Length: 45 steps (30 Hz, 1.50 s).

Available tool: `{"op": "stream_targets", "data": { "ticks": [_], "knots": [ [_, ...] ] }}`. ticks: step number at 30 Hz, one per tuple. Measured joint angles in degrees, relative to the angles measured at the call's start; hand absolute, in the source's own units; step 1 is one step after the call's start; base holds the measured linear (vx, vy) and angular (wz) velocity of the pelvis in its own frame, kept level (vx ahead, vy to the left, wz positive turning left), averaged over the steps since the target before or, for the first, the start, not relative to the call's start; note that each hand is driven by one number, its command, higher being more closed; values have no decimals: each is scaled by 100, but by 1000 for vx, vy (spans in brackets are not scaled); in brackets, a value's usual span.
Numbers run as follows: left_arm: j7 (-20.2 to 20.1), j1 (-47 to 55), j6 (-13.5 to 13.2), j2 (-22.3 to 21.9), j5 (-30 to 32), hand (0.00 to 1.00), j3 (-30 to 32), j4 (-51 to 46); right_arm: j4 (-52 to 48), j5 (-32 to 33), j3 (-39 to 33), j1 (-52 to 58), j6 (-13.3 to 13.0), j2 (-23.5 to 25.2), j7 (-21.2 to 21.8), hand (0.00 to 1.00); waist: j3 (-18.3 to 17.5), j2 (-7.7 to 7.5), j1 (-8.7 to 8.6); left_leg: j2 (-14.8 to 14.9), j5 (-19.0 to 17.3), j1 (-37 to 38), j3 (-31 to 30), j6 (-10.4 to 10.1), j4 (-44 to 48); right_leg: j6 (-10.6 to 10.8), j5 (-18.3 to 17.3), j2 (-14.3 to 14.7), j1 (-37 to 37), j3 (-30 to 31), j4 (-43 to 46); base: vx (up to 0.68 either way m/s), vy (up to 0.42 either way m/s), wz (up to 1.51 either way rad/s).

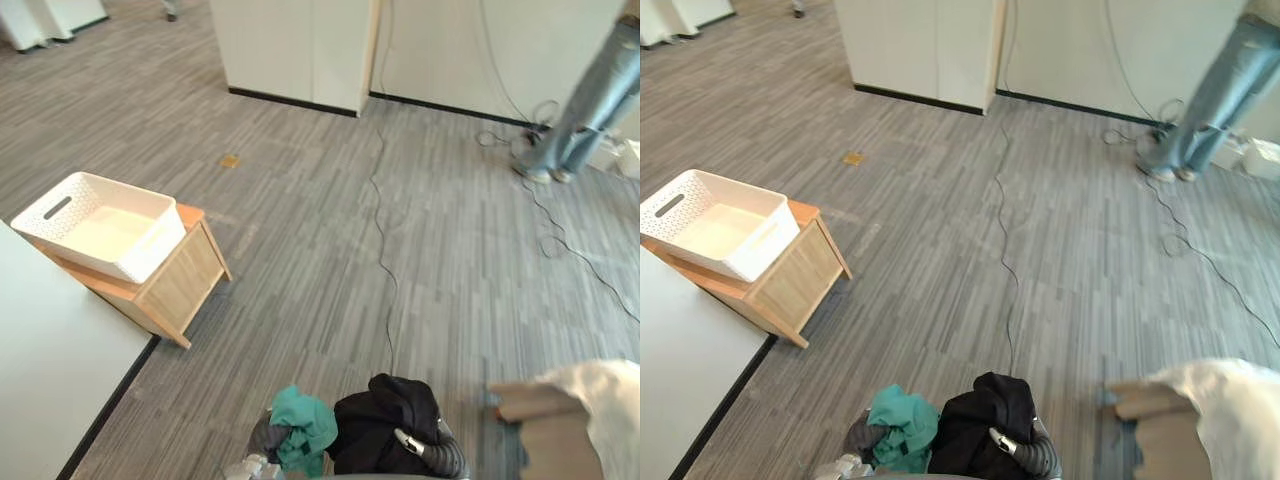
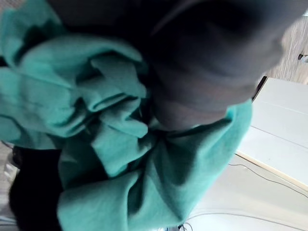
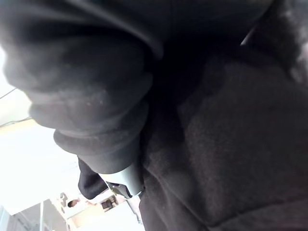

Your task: Tidy the bed and pick cloth on bed and put in laundry

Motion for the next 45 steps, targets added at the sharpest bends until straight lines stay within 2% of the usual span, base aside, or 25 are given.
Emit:
{"op": "stream_targets", "data": {
  "ticks": [2, 6, 9, 10, 12, 14, 15, 18, 21, 22, 23, 25, 26, 29, 32, 34, 35, 36, 37, 38, 39, 41, 42, 44, 45],
  "knots": [
    [-44, 171, -5, -55, 34, 100, 13, 31, -38, -7, -15, -35, -12, 11, 3, 100, -28, 65, -31, 202, -226, 436, 25, -246, 42, -403, 774, 21, -217, 77, 739, 719, -201, 29],
    [-79, 171, -9, -346, 26, 100, 23, 36, -270, -140, -20, -103, 157, 42, 5, 100, -98, 370, -39, 575, 235, -17, 157, -405, 1331, -561, -265, 232, -335, -40, 1677, 660, -279, -4],
    [-191, 175, -62, -703, -50, 100, 371, 60, -159, -374, 49, -284, 280, -32, 27, 100, 0, 499, 27, 1058, 1608, -1031, 194, -414, 3983, -751, -540, 699, 681, 60, 956, 565, -204, -32],
    [-285, 174, -100, -763, -53, 100, 501, 42, -39, -466, 44, -438, 294, -49, 23, 100, 94, 518, 53, 1301, 1347, -1616, 291, -229, 5275, -832, -652, 867, 1206, 85, 605, 565, -180, -22],
    [-366, 202, -84, -787, -51, 100, 525, 4, -42, -509, 4, -594, 438, -194, -23, 100, 274, 503, 298, 1294, 1021, -2401, 297, -241, 6269, -895, -802, 952, 1994, 139, 233, 573, -152, -20],
    [-429, 331, -108, -798, -27, 100, 464, -271, -81, -511, -42, -785, 781, -331, -131, 100, 281, 549, 541, 1008, 724, -3211, 484, -315, 5934, -932, -918, 933, 2522, 198, -155, 541, -111, -16],
    [-394, 349, -140, -815, 5, 100, 383, -383, -151, -509, -68, -910, 1064, -354, -198, 100, 272, 523, 668, 706, 722, -3522, 894, -324, 4537, -794, -924, 850, 2897, 128, -476, 506, -79, 5],
    [-263, 383, -179, -828, 83, 100, 190, -408, -349, -490, -41, -817, 1363, -411, -348, 100, 258, 504, 609, 300, 852, -3432, 1853, -378, 2209, -526, -1034, 868, 3526, -260, -992, 451, -54, 50],
    [-93, 336, -106, -879, 90, 100, -99, -381, -369, -432, -36, -764, 1488, -438, -574, 100, 168, 508, 640, -130, 1450, -3234, 2634, 585, 602, -127, -1359, 1154, 3947, -678, -938, 616, -40, 72],
    [-20, 323, -65, -872, 107, 100, -176, -353, -344, -432, -8, -745, 1514, -424, -665, 100, 46, 452, 679, -284, 1758, -3141, 2489, 1290, 356, 1, -1568, 1191, 3931, -711, -612, 655, -3, 62],
    [90, 325, -30, -798, 151, 100, -281, -468, -273, -431, -5, -795, 1594, -350, -806, 100, -102, 266, 708, -491, 1722, -2940, 2366, 1616, 212, 21, -1689, 942, 3695, -769, 119, 647, 1, 52],
    [152, 264, 66, -819, 176, 100, -319, -349, -297, -432, 17, -826, 1631, -334, -972, 100, -231, 245, 785, -676, 1573, -2584, 1993, 1539, -56, 233, -1425, 618, 3070, -855, 2061, 617, 4, 69],
    [207, 244, 98, -797, 210, 100, -348, -353, -335, -432, 52, -828, 1647, -279, -1092, 100, -211, 165, 764, -754, 1410, -2272, 1738, 1482, -31, 191, -1243, 228, 2613, -876, 3458, 740, -21, 87],
    [414, 217, 130, -718, 389, 100, -515, -228, -393, -433, 156, -749, 1723, -211, -1322, 100, -176, 127, 724, -659, 1026, -1332, 1016, 1217, 26, 85, -1292, -498, 1940, -841, 5051, 710, -24, 107],
    [610, 119, 159, -610, 413, 100, -510, -229, -457, -420, 156, -762, 1733, -88, -1436, 100, -200, 178, 602, -416, 853, -1006, 422, 1012, 26, 67, -1568, -680, 1237, -657, 4555, 487, -112, 113],
    [731, -20, 305, -442, 412, 100, -499, -222, -629, -385, 167, -740, 1735, -29, -1502, 100, -147, 237, 456, -103, 717, -889, -260, 782, 33, 249, -1522, -564, 616, -354, 2809, 556, -256, 138],
    [736, -44, 366, -390, 413, 100, -491, -214, -621, -374, 163, -735, 1730, -32, -1509, 100, -139, 230, 433, -7, 675, -835, -414, 710, 42, 352, -1391, -493, 589, -216, 2154, 468, -338, 133],
    [735, -67, 400, -285, 415, 100, -484, -201, -619, -327, 151, -658, 1740, -27, -1523, 100, -146, 201, 440, 129, 555, -778, -726, 500, 53, 543, -867, -386, 645, 160, 745, 365, -319, 138],
    [723, -73, 387, -197, 419, 100, -462, -202, -650, -227, 149, -588, 1741, 11, -1521, 100, -160, 56, 449, 155, 417, -740, -960, 309, 108, 844, -431, -443, 616, 574, -49, 567, -529, 133],
    [720, -66, 388, -153, 424, 100, -435, -197, -657, -209, 146, -564, 1741, 54, -1520, 100, -149, -50, 459, 147, 317, -698, -1088, 233, 147, 907, -322, -497, 592, 776, -214, 495, -533, 131],
    [708, -59, 380, -95, 440, 100, -400, -216, -648, -179, 140, -545, 1778, 80, -1514, 100, -167, -154, 471, 237, 7, -604, -1382, 37, 310, 908, 39, -496, 616, 989, -28, 587, -665, 118],
    [637, 21, 379, -259, 443, 100, -320, -110, -763, -159, 135, -584, 1801, -81, -1498, 100, -204, 143, 478, 624, -361, -549, -1642, -35, 584, 572, -78, -216, 528, 766, 840, 450, -517, 93],
    [571, 121, 394, -371, 477, 100, -242, 13, -779, -81, 127, -703, 1808, -228, -1505, 100, -223, 321, 499, 791, -351, -579, -1611, -91, 936, 348, -457, -134, 517, 581, 1279, 418, -423, 66],
    [441, 194, 431, -508, 493, 100, 21, -10, -779, 200, -1, -900, 1807, -351, -1525, 100, -210, 425, 482, 983, 197, -1292, -1162, -355, 2657, 155, -766, -120, 1073, 74, 1190, 443, -429, 91],
    [435, 196, 428, -521, 493, 100, 34, -11, -780, 218, -5, -914, 1806, -363, -1524, 100, -203, 435, 485, 1004, 249, -1339, -1125, -356, 2782, 144, -772, -106, 1121, 49, 1160, 357, -357, 88]
  ]
}}
